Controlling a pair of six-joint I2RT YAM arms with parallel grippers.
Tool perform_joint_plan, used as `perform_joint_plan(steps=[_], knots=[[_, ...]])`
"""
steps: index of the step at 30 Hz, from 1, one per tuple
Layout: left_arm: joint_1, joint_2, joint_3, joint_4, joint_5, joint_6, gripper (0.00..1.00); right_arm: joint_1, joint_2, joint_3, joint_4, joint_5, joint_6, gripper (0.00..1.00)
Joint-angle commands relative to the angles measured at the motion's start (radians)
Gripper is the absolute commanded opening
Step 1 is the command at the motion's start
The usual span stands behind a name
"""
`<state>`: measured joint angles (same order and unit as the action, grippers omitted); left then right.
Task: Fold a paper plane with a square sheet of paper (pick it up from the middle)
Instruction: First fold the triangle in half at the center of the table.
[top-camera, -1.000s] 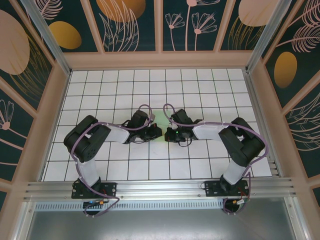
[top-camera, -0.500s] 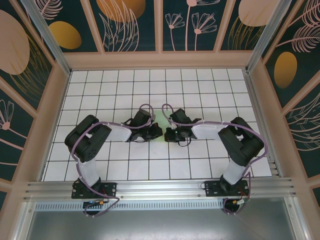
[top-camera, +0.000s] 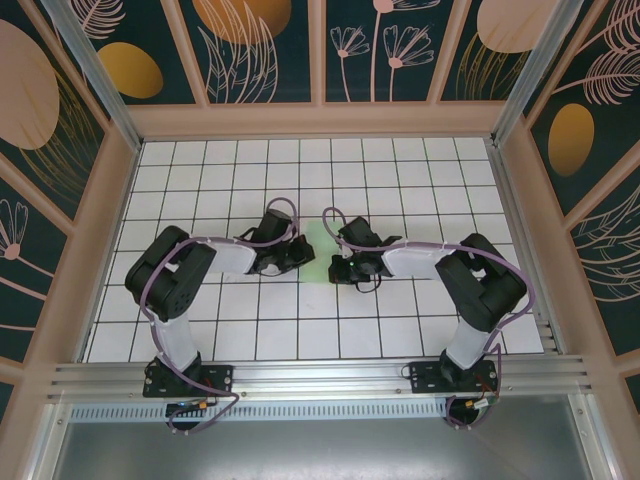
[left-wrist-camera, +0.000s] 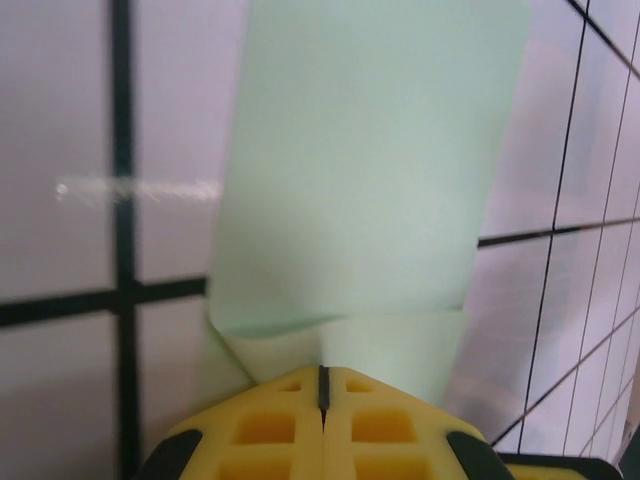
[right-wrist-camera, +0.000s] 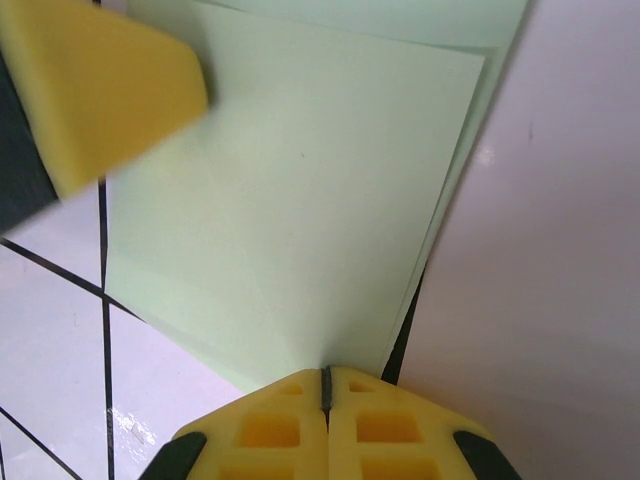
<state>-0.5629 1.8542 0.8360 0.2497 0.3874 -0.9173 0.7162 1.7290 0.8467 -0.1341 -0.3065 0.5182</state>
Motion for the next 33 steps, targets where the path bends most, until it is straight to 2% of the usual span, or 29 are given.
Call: perform_joint_plan(steps=[1, 10, 17, 22, 26, 33], knots=[[0.061, 0.030, 0.019, -0.062, -0.117, 0.051, 0.04, 0.008, 0.103, -0.061, -0.191, 0.144, -0.018, 0.00], [0.106, 0.027, 0.057, -0.104, -0.139, 0.109, 0.04, 0.008, 0.093, -0.060, -0.186, 0.138, -0.017, 0.00], [0.102, -0.098, 0.046, -0.049, -0.035, 0.139, 0.09, 0.009, 0.071, -0.053, -0.164, 0.110, -0.015, 0.00], [0.052, -0.134, 0.001, 0.019, 0.047, 0.108, 0.09, 0.008, 0.054, -0.053, -0.151, 0.094, -0.014, 0.00], [-0.008, -0.092, -0.003, 0.049, 0.080, 0.089, 0.09, 0.005, 0.036, -0.053, -0.134, 0.073, -0.009, 0.00], [-0.019, -0.014, 0.015, 0.010, 0.038, 0.106, 0.06, -0.007, 0.008, -0.053, -0.103, 0.039, -0.001, 0.00]])
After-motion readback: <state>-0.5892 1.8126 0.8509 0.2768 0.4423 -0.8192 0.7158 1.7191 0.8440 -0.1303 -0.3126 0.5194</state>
